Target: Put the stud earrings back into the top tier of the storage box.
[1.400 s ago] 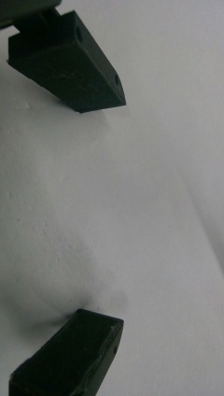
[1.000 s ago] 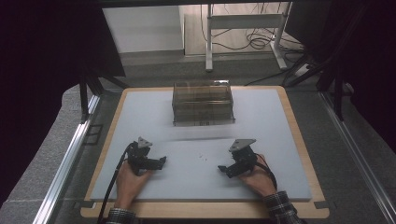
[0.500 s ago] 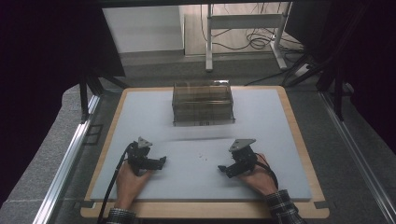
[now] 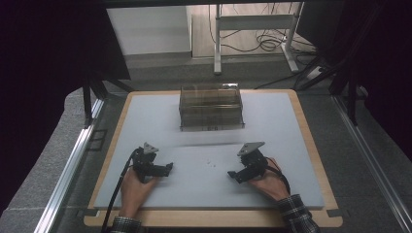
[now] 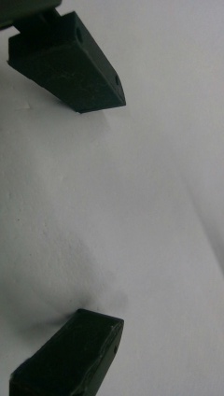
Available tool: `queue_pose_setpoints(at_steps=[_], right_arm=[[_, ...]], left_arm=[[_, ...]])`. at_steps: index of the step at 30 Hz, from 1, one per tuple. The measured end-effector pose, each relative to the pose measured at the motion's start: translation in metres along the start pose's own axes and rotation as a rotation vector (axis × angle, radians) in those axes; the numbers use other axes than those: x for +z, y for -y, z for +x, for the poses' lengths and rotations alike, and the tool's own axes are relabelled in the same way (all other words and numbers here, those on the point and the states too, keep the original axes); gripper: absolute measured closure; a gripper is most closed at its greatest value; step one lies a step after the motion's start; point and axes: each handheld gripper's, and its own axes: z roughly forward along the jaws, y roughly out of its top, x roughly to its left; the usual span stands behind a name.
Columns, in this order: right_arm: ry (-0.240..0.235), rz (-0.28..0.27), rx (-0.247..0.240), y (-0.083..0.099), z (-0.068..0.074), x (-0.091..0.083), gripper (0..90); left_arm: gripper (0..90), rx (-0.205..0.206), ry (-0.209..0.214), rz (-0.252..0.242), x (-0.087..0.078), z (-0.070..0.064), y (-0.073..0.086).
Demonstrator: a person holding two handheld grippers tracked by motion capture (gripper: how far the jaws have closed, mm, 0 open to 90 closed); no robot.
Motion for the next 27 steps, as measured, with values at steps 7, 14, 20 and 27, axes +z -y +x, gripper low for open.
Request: queue_pose_setpoints(at_steps=[7,14,20,27], right_arm=[[-0.019,0.032,0.016,-0.004,-0.004,-0.003,12.9],[-0.056,0.062,0.027,-0.014,-0.006,-0.006,22.6],[-0.061,0.128,-0.009,-0.026,-0.004,-0.004,35.3],[-0.090,0.156,-0.041,-0.034,-0.002,-0.002,48.7]], left_arm=[[0.0,0.000,0.000,0.000,0.000,0.000,0.000],[0.0,-0.001,0.001,0.002,0.000,0.000,0.000],[0.0,-0.001,0.000,0.000,0.000,0.000,0.000],[0.0,0.000,0.000,0.001,0.000,0.000,0.000]])
